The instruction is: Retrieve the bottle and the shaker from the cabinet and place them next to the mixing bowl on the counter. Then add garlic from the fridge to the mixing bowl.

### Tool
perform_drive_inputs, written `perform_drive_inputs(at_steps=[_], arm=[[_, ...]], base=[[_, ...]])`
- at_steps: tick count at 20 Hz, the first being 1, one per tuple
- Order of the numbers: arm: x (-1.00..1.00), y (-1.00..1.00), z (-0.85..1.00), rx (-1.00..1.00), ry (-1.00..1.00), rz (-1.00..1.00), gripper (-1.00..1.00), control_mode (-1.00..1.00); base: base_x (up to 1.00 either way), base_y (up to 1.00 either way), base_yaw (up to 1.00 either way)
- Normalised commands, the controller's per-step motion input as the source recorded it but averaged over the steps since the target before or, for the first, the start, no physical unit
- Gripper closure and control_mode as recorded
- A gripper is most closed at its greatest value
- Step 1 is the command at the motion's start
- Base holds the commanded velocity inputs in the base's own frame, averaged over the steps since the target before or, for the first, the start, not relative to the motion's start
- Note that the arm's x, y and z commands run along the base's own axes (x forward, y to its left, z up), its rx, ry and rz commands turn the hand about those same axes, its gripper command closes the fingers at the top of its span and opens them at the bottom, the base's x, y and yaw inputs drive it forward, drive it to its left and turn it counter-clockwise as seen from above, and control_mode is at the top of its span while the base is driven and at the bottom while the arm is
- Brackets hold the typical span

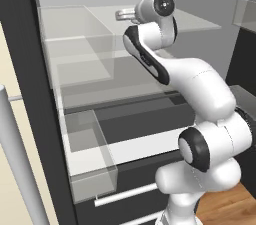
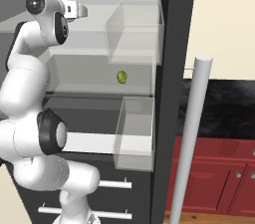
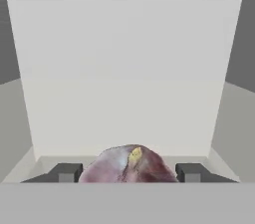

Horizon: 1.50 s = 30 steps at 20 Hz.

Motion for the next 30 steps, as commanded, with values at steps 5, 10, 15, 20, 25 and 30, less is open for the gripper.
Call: perform_drive_inputs(at_steps=[5, 10, 15, 20, 25, 30], arm=[[-1.00, 0.00, 0.23, 0.00, -0.02, 0.00, 1.00, -1.00], [-1.00, -0.04, 0.01, 0.01, 0.05, 0.00, 1.00, -1.00], [-0.98, -0.24, -0.10, 0.00, 0.25, -0.02, 1.00, -1.00], [-0.51, -0.10, -0.17, 0.00, 0.18, -0.04, 1.00, -1.00], [-0.01, 0.00, -0.05, 0.00, 0.00, 0.00, 1.00, -1.00], [-0.04, 0.00, 0.00, 0.00, 0.00, 0.00, 1.00, -1.00]], base=[[0.00, 0.00, 0.00], [0.00, 0.00, 0.00], [0.00, 0.00, 0.00], [0.00, 0.00, 0.00], [0.00, 0.00, 0.00], [0.00, 0.00, 0.00]])
